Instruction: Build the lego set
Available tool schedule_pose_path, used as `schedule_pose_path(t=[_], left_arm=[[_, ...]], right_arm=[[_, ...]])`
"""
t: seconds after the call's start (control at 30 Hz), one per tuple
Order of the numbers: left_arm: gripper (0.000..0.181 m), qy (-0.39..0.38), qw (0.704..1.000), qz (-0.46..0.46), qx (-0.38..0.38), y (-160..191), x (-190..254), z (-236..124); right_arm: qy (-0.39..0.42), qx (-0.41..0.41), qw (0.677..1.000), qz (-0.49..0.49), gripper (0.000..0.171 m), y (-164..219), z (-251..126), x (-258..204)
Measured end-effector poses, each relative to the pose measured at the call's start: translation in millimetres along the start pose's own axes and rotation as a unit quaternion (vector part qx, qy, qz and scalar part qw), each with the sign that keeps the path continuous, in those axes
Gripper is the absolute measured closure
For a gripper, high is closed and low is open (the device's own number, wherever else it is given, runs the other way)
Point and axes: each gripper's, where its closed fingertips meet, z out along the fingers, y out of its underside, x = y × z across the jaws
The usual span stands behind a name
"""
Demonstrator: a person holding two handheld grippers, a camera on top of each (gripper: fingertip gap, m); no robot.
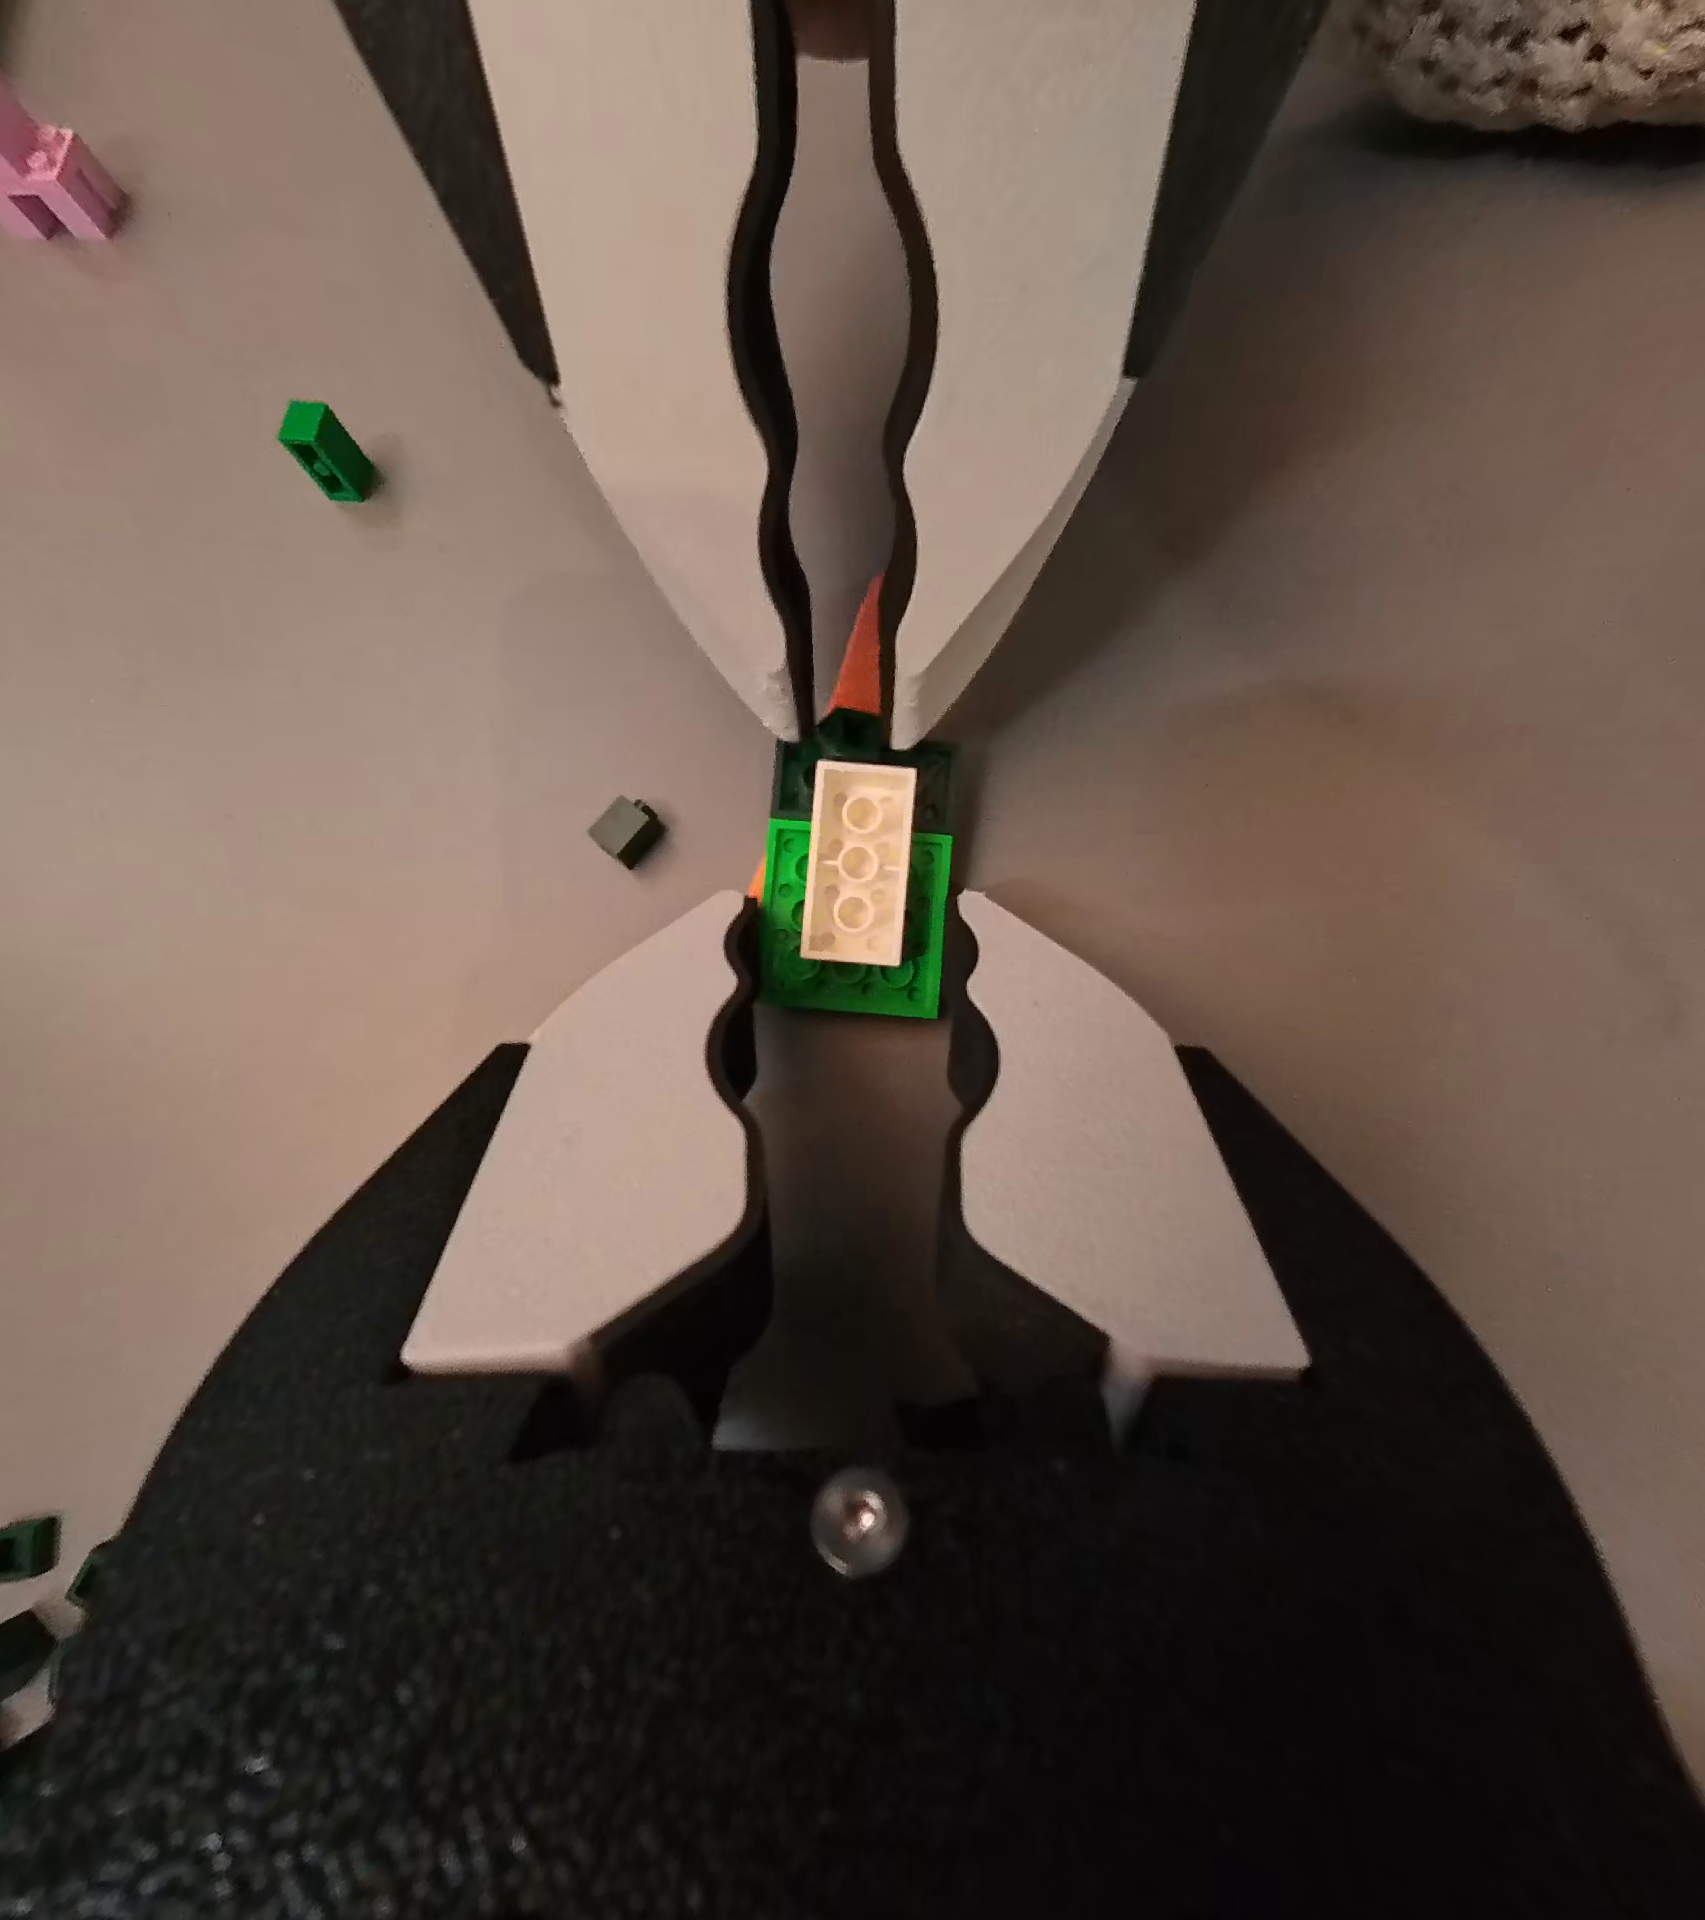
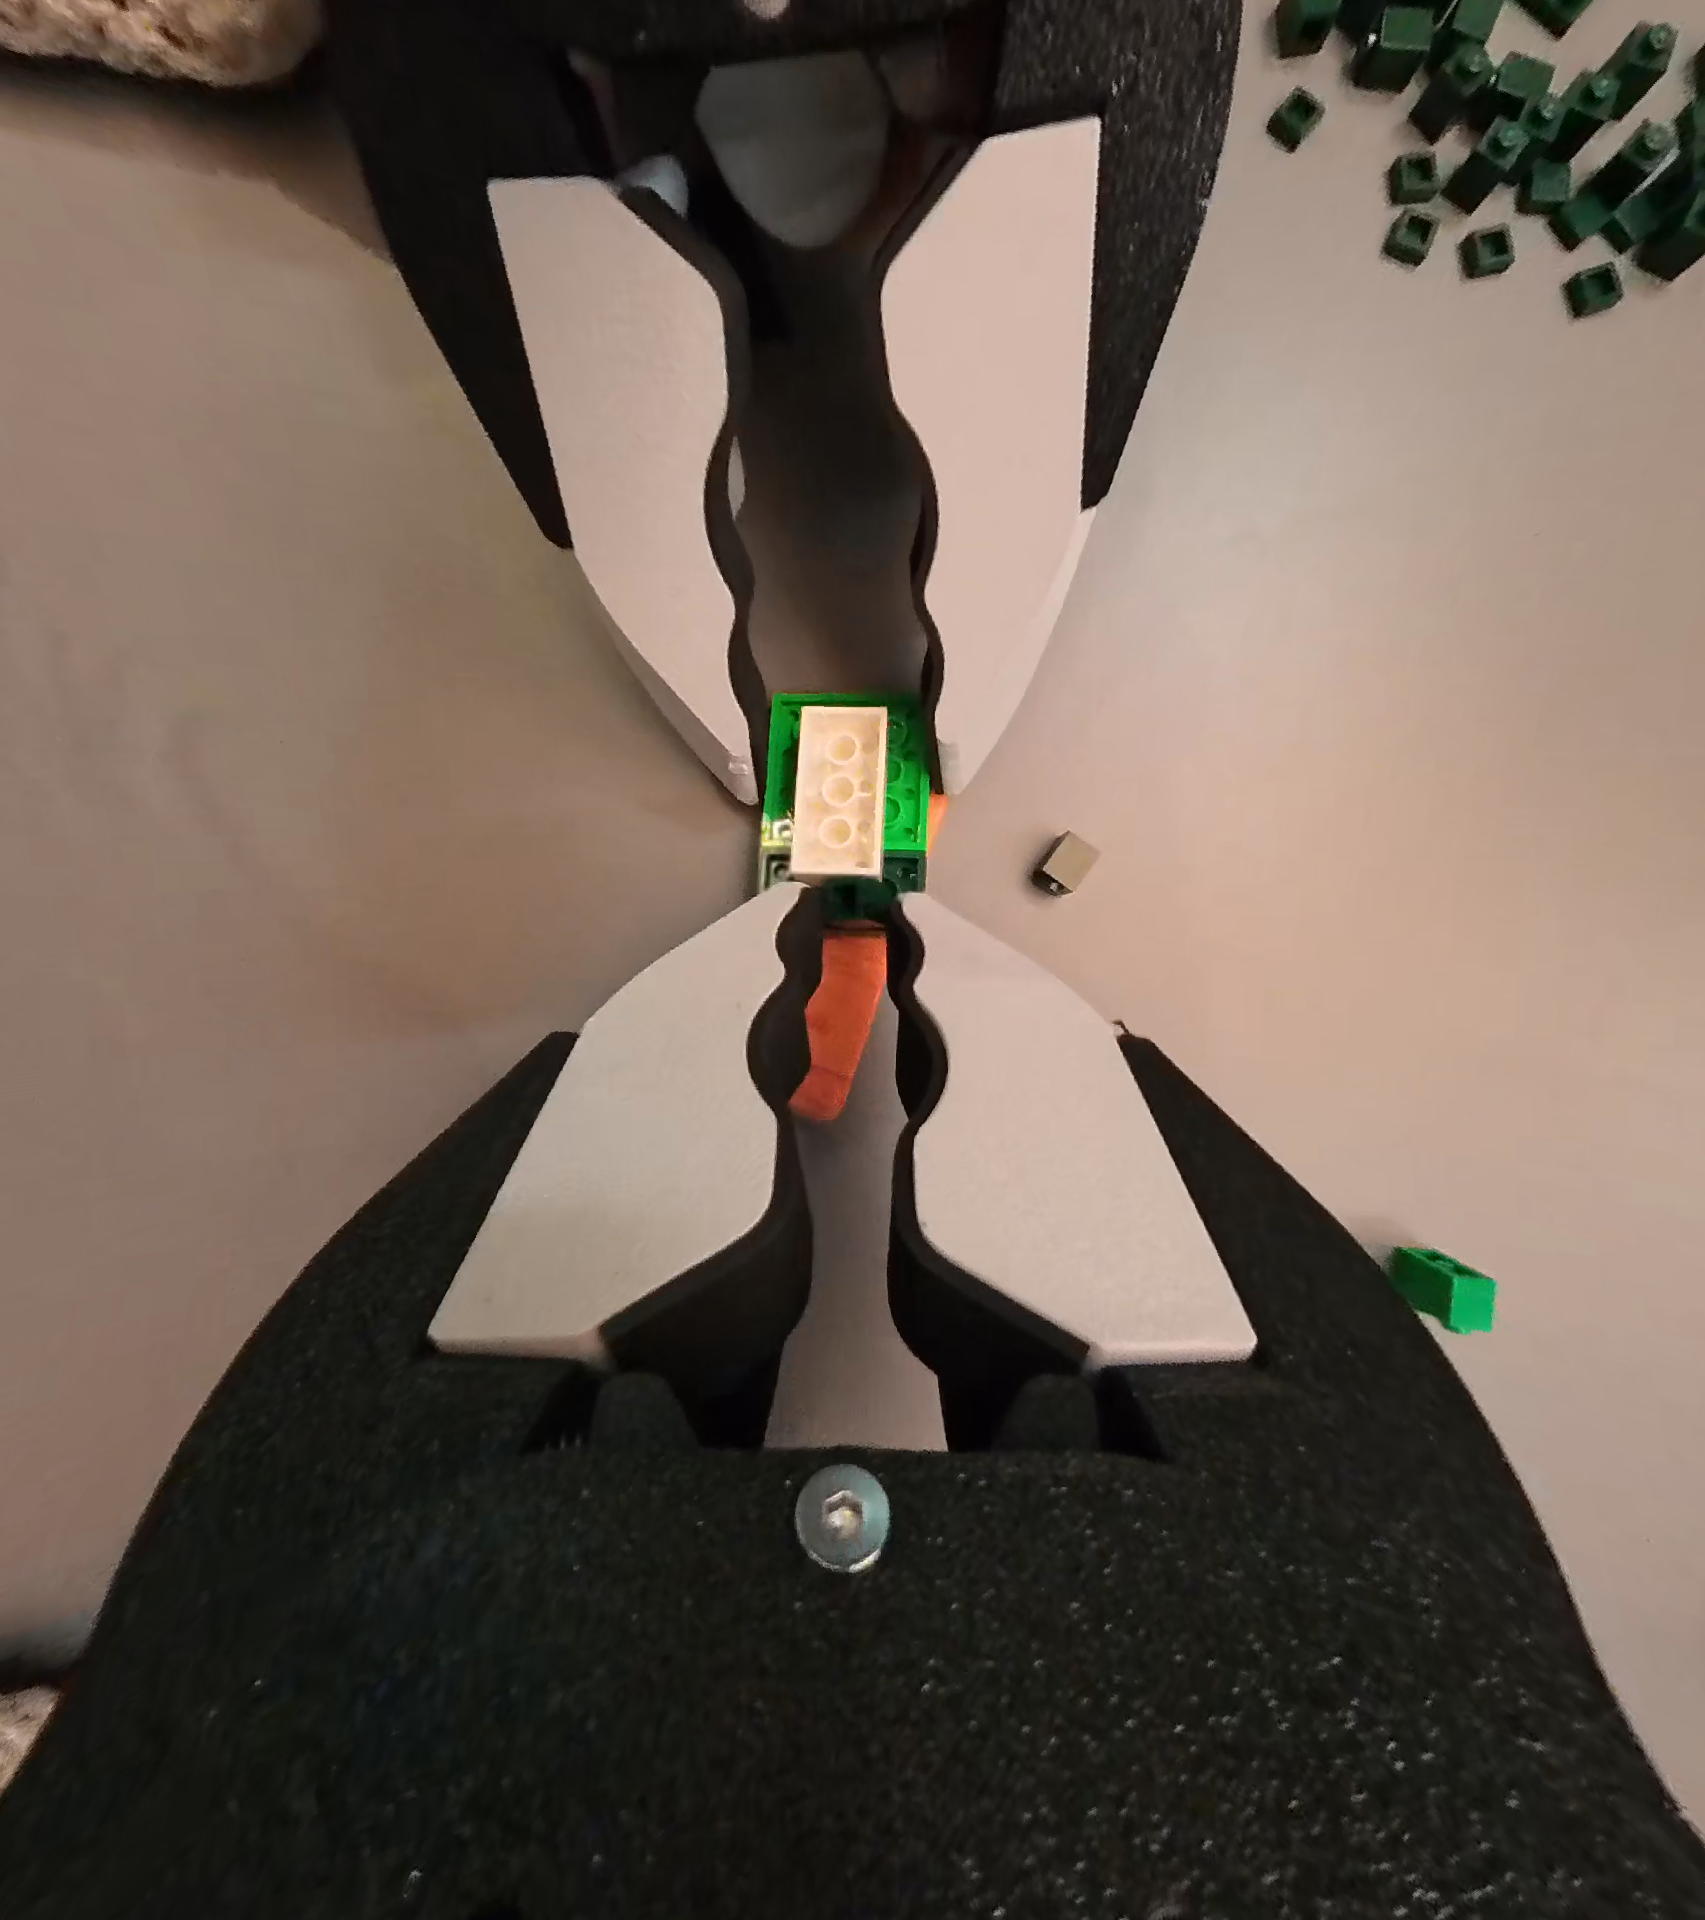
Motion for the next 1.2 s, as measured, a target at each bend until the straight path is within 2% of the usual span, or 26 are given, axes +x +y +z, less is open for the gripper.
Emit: schedule_pose_path(t=[0.47, 0.83, 1.2], left_arm=[[0.149, 0.001, 1.0, 0.002, 0.0, -0.5, 0.8, -0.1], [0.148, 0.005, 1.0, 0.006, 0.0, -2.1, 3.1, 0.5], [0.148, 0.005, 1.0, 0.005, -0.001, -3.2, 3.2, 0.0]], right_arm=[[0.018, 0.015, 1.0, 0.002, 0.163, 0.0, 0.3, 5.9], [-0.001, -0.036, 0.999, -0.021, 0.163, 3.1, 1.0, 4.7], [-0.001, -0.038, 0.999, -0.018, 0.163, 2.2, 2.2, 4.7]])
